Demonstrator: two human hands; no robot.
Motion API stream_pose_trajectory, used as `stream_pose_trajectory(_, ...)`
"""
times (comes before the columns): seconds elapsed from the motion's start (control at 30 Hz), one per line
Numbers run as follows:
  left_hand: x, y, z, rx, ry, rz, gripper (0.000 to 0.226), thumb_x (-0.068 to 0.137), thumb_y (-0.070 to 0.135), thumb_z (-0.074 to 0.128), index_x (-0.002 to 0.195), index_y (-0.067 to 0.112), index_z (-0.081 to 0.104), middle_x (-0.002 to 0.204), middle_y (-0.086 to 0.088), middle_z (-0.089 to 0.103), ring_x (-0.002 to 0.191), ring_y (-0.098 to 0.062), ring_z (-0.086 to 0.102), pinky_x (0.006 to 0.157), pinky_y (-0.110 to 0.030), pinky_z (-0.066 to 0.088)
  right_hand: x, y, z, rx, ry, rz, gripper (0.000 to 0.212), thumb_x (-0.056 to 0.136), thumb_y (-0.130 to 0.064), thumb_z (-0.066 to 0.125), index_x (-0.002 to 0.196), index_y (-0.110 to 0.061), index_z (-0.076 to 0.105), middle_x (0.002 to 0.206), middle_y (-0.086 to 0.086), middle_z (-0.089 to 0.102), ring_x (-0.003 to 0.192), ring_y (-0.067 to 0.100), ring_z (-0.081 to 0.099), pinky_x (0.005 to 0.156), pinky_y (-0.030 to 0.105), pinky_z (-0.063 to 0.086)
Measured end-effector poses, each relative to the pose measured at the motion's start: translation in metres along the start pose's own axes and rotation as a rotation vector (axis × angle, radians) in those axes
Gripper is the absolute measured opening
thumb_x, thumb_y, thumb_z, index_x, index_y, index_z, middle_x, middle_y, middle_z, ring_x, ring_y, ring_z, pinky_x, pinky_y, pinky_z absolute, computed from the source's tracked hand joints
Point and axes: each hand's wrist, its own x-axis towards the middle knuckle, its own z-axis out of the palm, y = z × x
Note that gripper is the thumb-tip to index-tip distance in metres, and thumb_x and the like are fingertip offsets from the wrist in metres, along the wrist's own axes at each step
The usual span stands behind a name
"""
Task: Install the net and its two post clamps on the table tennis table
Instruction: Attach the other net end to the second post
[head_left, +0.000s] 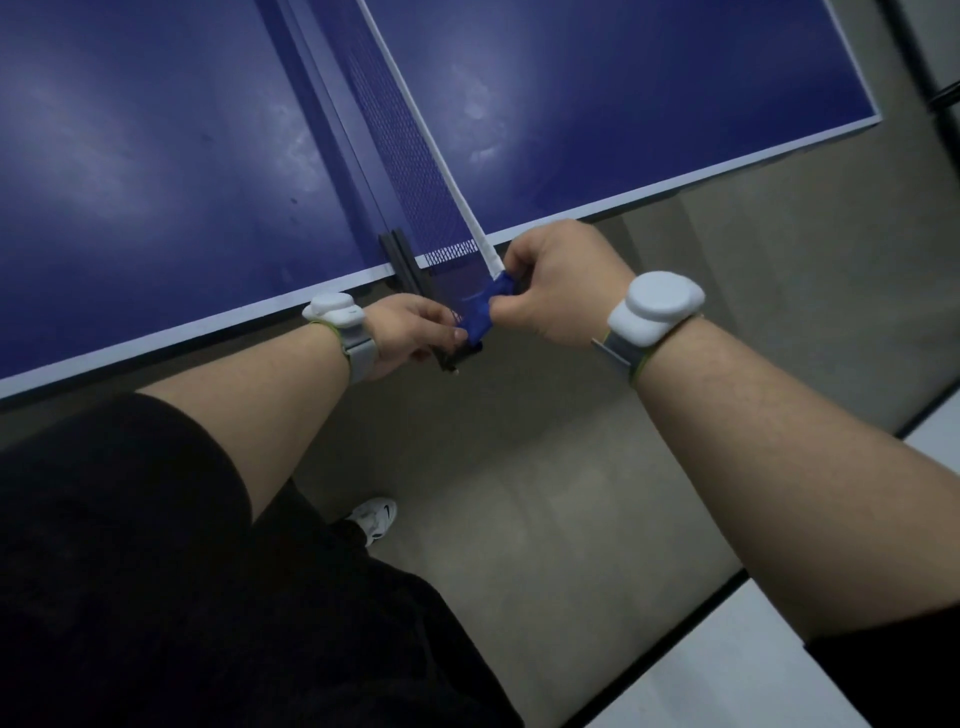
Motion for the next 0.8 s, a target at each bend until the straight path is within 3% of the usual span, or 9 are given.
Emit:
stream_pose_trajectory(0.13, 0.003, -0.005, 0.005, 0.024, 0.069, -0.018, 0.022, 0.089, 0.013, 0.078, 0.105, -0.001, 0.075, 0.091, -0.011, 0.072, 0.08, -0.017, 0.063, 0.07, -0.029, 0.046, 0.003, 0.001, 0.014, -0.024, -0.014, 0.034, 0.017, 0.075, -0.031, 0.079, 0.07, -0.021, 0.066, 0.065, -0.006, 0.064, 0.063, 0.016, 0.058, 0.062, 0.024, 0.042)
stream_pose_trajectory(0.23, 0.006, -0.015, 0.006, 0.009, 0.102, -0.03, 0.021, 0.089, 0.013, 0.078, 0.105, 0.0, 0.075, 0.096, -0.024, 0.072, 0.082, -0.023, 0.062, 0.07, -0.032, 0.048, 0.005, -0.001, 0.026, -0.023, -0.021, 0.052, 0.026, 0.074, -0.035, 0.08, 0.063, -0.027, 0.058, 0.066, -0.009, 0.062, 0.061, 0.008, 0.056, 0.064, 0.023, 0.043)
stream_pose_trajectory(0.3, 0.006, -0.018, 0.007, -0.006, 0.114, -0.027, 0.018, 0.089, 0.013, 0.077, 0.102, 0.002, 0.076, 0.09, -0.022, 0.069, 0.075, -0.023, 0.057, 0.065, -0.033, 0.047, 0.005, -0.004, 0.031, -0.032, -0.015, 0.046, 0.028, 0.073, -0.036, 0.08, 0.062, -0.029, 0.055, 0.068, -0.01, 0.062, 0.066, 0.014, 0.06, 0.067, 0.026, 0.05)
stream_pose_trajectory(0.4, 0.009, -0.022, 0.009, 0.045, 0.156, -0.037, 0.012, 0.089, 0.019, 0.079, 0.095, 0.009, 0.077, 0.08, -0.009, 0.067, 0.064, -0.021, 0.05, 0.06, -0.033, 0.043, 0.002, -0.005, 0.037, -0.059, -0.001, 0.036, 0.024, 0.074, -0.039, 0.077, 0.067, -0.026, 0.058, 0.073, -0.004, 0.068, 0.072, 0.021, 0.065, 0.073, 0.032, 0.059)
stream_pose_trajectory(0.6, 0.017, -0.033, 0.012, 0.103, 0.214, -0.076, 0.017, 0.091, 0.023, 0.078, 0.1, 0.009, 0.077, 0.086, -0.015, 0.068, 0.062, -0.023, 0.051, 0.056, -0.031, 0.044, -0.002, 0.007, 0.052, -0.022, -0.009, 0.063, 0.022, 0.077, -0.04, 0.08, 0.074, -0.023, 0.066, 0.074, -0.004, 0.07, 0.072, 0.02, 0.067, 0.072, 0.035, 0.06)
stream_pose_trajectory(0.8, 0.029, -0.053, 0.024, 0.011, 0.373, -0.123, 0.014, 0.091, 0.022, 0.079, 0.099, 0.011, 0.075, 0.07, -0.005, 0.061, 0.042, -0.014, 0.043, 0.042, -0.024, 0.038, -0.004, 0.01, 0.074, 0.022, 0.029, 0.075, 0.02, 0.08, -0.038, 0.081, 0.075, -0.027, 0.065, 0.077, -0.005, 0.071, 0.075, 0.02, 0.068, 0.073, 0.036, 0.06)
